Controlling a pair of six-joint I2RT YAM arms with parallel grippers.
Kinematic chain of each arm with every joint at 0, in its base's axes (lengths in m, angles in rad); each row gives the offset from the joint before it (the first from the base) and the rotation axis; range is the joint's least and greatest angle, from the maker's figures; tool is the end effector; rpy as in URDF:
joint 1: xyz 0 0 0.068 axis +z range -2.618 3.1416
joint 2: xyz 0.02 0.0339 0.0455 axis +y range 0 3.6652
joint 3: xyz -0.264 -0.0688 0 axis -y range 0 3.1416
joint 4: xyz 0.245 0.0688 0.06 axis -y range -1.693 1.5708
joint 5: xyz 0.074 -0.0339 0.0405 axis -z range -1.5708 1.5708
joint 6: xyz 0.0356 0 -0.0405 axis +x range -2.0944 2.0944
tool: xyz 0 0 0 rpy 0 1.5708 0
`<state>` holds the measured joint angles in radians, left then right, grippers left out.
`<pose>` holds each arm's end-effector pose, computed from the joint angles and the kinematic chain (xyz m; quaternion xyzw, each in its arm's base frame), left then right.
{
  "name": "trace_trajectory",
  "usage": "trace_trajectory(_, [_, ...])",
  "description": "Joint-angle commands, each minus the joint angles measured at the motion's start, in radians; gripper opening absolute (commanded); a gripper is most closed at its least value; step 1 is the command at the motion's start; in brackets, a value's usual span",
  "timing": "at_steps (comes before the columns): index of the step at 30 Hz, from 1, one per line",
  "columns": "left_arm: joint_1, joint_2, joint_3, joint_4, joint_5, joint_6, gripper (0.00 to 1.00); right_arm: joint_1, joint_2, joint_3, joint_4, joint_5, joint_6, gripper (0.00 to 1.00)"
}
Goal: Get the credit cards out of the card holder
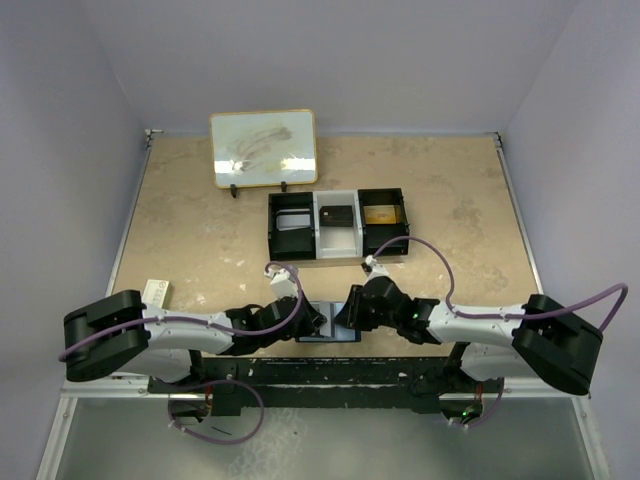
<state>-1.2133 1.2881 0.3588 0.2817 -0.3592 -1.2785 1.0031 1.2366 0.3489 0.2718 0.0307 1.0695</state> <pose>0.0910 -0.2079 0.1419 -0.1082 0.8779 -0.3642 0.2915 0.1214 0.1883 0.1474 0.0365 0.8873 0.3884 0.2458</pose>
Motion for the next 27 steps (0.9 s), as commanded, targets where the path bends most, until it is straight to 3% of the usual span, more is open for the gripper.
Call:
trace_trajectory(1, [-0.005,-0.032,0.035,0.007,-0.001,0.025,0.00,0.004,-0.025,-0.016,-0.035,0.011,0.004,0.30])
trace_trajectory(27, [-0.005,-0.123,0.029,-0.111,-0.035,0.059,0.00,0.004,-0.138,-0.038,-0.010,0.012,0.000,0.37])
